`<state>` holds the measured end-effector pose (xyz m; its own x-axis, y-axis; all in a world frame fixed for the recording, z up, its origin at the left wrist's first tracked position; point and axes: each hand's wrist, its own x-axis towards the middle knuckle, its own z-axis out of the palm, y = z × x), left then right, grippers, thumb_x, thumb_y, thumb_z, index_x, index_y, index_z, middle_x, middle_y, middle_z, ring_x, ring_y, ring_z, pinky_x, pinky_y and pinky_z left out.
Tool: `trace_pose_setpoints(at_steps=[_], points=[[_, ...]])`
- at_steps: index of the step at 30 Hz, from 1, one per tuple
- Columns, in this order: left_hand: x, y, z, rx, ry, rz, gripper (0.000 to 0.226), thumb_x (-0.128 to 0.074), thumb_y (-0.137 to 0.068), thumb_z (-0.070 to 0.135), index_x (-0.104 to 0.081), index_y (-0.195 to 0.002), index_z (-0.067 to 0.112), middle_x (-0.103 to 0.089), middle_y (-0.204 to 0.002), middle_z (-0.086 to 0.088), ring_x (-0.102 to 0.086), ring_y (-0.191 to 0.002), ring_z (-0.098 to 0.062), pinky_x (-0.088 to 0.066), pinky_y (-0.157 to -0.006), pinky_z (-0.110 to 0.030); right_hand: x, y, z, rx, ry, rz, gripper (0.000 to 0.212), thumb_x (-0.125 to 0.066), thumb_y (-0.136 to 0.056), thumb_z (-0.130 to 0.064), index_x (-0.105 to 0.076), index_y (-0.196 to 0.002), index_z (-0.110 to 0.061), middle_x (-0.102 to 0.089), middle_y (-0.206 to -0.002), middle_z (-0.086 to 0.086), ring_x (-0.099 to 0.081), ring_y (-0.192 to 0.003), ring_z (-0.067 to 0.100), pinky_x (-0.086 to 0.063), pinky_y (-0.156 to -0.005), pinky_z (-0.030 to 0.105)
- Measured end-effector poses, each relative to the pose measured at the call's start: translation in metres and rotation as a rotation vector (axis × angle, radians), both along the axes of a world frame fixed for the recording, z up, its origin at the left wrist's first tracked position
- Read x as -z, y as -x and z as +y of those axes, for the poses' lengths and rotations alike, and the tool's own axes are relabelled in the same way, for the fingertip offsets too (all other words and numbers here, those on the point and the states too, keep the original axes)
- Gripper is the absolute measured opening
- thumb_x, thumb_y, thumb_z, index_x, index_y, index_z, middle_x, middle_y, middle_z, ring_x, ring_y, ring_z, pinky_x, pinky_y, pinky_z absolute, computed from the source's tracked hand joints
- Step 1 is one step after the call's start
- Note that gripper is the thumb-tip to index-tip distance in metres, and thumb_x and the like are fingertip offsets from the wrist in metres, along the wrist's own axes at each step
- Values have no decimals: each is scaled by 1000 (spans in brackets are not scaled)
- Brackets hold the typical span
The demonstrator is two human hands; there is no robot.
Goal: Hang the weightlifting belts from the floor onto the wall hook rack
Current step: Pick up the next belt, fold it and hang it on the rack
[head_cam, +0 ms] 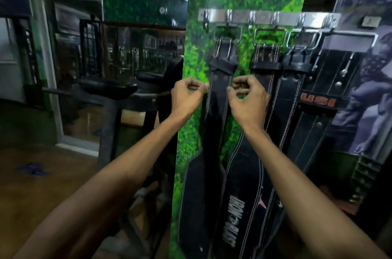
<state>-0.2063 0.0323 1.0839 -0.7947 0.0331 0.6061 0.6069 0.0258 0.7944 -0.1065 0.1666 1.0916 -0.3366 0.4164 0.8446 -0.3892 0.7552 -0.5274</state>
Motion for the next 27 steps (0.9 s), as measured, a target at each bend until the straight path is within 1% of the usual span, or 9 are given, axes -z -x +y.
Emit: trace_pose_setpoints(at_steps=[2, 4, 8, 15, 17, 20, 22, 24, 27], points=[[33, -7, -3, 42, 39, -63, 32, -77, -82, 44, -68, -61, 22, -71, -60, 0, -67, -56, -15, -59, -66, -37, 27, -3, -7, -49, 90, -97, 16, -78, -81, -24, -70, -95, -20, -72, -82, -11, -69, -67, 2, -62, -69, 36], [71, -16, -5, 115, 78, -137, 36, -77, -88, 38, -67, -58, 20, -69, -56, -1, -63, -49, -14, -57, -61, -36, 60, -5, -13, -83, 155, -200, 16, -78, -78, -32, -71, -90, -24, -71, -73, -11, -70, -64, 7, -62, -69, 40], [148, -37, -14, 171, 97, -312, 39, -73, -95, 33, -68, -61, 16, -65, -52, 0, -57, -46, -12, -49, -52, -25, 139, -11, -18, -149, 265, -387, 18, -74, -74, -44, -69, -84, -30, -73, -72, -8, -74, -63, 16, -63, -67, 48], [304, -96, -32, 122, 201, -656, 43, -68, -100, 36, -69, -68, 6, -63, -52, -3, -58, -43, -11, -47, -45, -22, 298, -60, -34, -256, 413, -814, 10, -75, -86, -26, -71, -92, -19, -75, -76, -2, -74, -59, 19, -63, -63, 50], [357, -118, -38, 122, 245, -770, 44, -69, -100, 36, -68, -66, 8, -62, -51, -3, -56, -43, -10, -45, -44, -22, 349, -75, -38, -277, 465, -942, 6, -75, -83, -24, -71, -88, -22, -76, -74, -2, -74, -58, 18, -64, -66, 50], [441, -150, -53, 102, 334, -894, 52, -72, -92, 50, -61, -51, 18, -54, -44, 5, -49, -43, -6, -41, -49, -22, 430, -98, -44, -309, 545, -1105, 9, -76, -81, -24, -69, -80, -29, -75, -78, -5, -74, -62, 18, -63, -69, 53], [496, -173, -65, 110, 359, -988, 54, -73, -83, 62, -62, -49, 21, -56, -46, 1, -53, -46, -11, -45, -53, -28, 485, -116, -50, -304, 560, -1224, 15, -78, -84, -23, -66, -79, -31, -74, -81, -8, -74, -67, 16, -64, -72, 47], [545, -200, -77, 104, 405, -1045, 51, -75, -87, 56, -66, -51, 21, -62, -49, -3, -58, -47, -15, -49, -54, -34, 541, -138, -57, -317, 591, -1314, 13, -80, -84, -29, -67, -82, -29, -74, -80, -7, -73, -70, 14, -64, -73, 41], [629, -240, -100, 154, 536, -1116, 42, -73, -96, 41, -70, -63, 14, -69, -57, 0, -64, -50, -15, -53, -53, -34, 635, -175, -72, -264, 685, -1417, 16, -73, -79, -34, -73, -87, -20, -78, -82, 0, -76, -69, 18, -64, -70, 42]])
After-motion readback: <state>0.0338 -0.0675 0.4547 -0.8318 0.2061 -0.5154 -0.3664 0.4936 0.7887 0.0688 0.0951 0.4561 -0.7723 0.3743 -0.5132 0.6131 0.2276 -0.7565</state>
